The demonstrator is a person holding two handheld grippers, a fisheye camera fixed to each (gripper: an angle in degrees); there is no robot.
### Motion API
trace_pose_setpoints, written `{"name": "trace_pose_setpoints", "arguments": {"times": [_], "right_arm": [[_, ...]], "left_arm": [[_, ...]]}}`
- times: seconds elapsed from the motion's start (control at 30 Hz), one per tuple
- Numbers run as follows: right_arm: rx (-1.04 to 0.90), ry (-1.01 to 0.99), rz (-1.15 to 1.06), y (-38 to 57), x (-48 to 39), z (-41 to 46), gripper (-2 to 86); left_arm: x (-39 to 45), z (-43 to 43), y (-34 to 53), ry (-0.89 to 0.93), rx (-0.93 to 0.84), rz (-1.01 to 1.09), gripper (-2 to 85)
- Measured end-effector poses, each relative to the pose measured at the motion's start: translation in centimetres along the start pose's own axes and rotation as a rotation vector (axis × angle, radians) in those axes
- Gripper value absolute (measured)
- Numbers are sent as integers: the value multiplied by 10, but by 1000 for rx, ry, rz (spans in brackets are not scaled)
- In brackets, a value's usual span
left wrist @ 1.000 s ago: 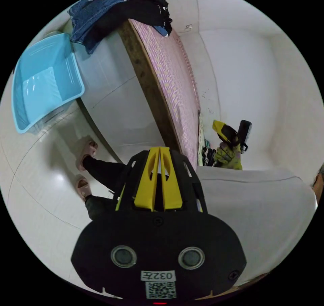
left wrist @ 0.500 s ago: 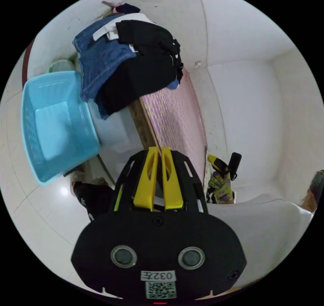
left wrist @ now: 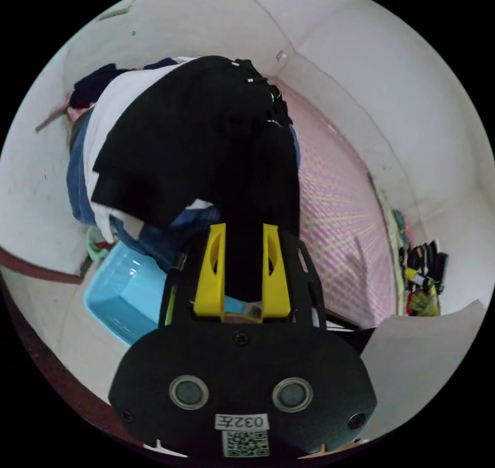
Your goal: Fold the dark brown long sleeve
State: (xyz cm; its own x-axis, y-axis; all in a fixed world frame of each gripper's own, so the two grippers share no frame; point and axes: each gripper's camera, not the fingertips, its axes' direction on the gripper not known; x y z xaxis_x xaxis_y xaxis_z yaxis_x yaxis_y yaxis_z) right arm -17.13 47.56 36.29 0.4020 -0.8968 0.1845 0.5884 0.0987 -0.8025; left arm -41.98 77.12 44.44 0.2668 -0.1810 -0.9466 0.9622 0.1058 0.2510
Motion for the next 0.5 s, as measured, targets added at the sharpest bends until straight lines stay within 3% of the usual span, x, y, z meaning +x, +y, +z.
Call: {"name": "trace_pose_setpoints", "arguments": {"times": [0.23,0.37,0.5], "right_arm": [[49,53,15,18,-13,-13,-10],[112,52,65,41,9,-38,-10],[180,52,95,64,33,-68,-10]], "left_arm": [[18,75,-26,22,-163,74,-3],[55,89,-8,427,-87,46,-11],[134,124,-10,583,-125,107,-12]]}}
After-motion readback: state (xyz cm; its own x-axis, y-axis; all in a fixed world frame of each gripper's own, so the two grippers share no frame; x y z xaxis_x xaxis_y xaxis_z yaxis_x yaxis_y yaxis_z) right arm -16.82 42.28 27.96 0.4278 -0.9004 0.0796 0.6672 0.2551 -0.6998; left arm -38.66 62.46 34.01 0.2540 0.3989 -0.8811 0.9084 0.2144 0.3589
